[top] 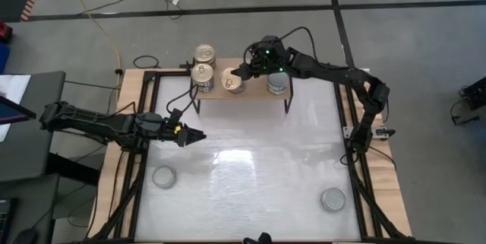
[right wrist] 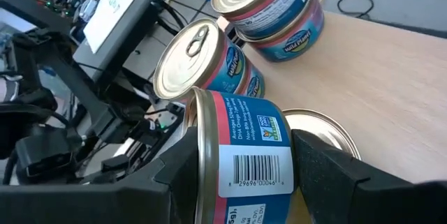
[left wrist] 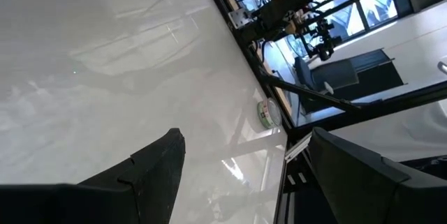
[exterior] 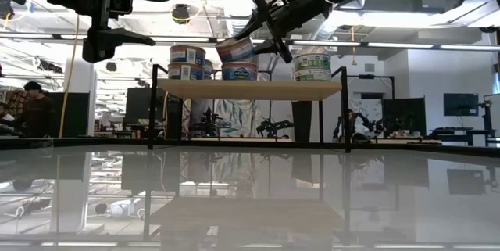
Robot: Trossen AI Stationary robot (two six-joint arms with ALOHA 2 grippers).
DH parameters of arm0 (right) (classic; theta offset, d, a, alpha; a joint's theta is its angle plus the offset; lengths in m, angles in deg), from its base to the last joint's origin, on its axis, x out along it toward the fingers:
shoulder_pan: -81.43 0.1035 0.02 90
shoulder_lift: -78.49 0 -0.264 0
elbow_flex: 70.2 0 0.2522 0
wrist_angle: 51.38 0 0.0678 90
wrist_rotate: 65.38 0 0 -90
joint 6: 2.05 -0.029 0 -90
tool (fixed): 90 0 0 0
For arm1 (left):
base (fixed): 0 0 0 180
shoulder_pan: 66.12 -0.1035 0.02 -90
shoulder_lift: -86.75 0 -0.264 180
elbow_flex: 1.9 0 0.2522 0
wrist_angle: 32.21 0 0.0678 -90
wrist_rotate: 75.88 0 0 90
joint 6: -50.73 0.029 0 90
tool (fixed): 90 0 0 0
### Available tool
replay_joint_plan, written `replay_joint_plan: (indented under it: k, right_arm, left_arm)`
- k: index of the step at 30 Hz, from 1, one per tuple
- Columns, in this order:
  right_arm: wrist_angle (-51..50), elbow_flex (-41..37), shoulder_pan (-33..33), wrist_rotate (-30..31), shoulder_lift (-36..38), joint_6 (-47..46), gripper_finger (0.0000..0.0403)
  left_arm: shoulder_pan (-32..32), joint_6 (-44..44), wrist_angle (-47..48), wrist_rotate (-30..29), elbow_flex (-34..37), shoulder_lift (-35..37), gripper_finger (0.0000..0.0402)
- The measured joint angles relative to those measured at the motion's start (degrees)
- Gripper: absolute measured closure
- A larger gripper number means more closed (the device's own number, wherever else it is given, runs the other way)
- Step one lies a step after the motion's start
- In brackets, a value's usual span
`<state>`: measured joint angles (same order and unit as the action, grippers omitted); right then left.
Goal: Stack canned seafood by type on shelf
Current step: Stack the blue pink tuna can on top of the other blue pink tuna can on the shelf
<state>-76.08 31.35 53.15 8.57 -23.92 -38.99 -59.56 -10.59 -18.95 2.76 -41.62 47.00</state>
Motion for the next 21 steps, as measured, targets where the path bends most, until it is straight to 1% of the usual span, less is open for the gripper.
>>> replay_joint_plan:
  k: [6,21]
  right_arm:
    - [0.2,0.0,1.0,3.4,0.0,1.4,0.0172]
    - [-0.5,0.0,-0.1,3.7,0.0,1.0,0.0164]
  left_arm:
    - [0.0,0.0,0.0,0.0,0.0,0.0,0.0110]
    - [0.0,0.0,0.0,0.0,0.0,0.0,0.0110]
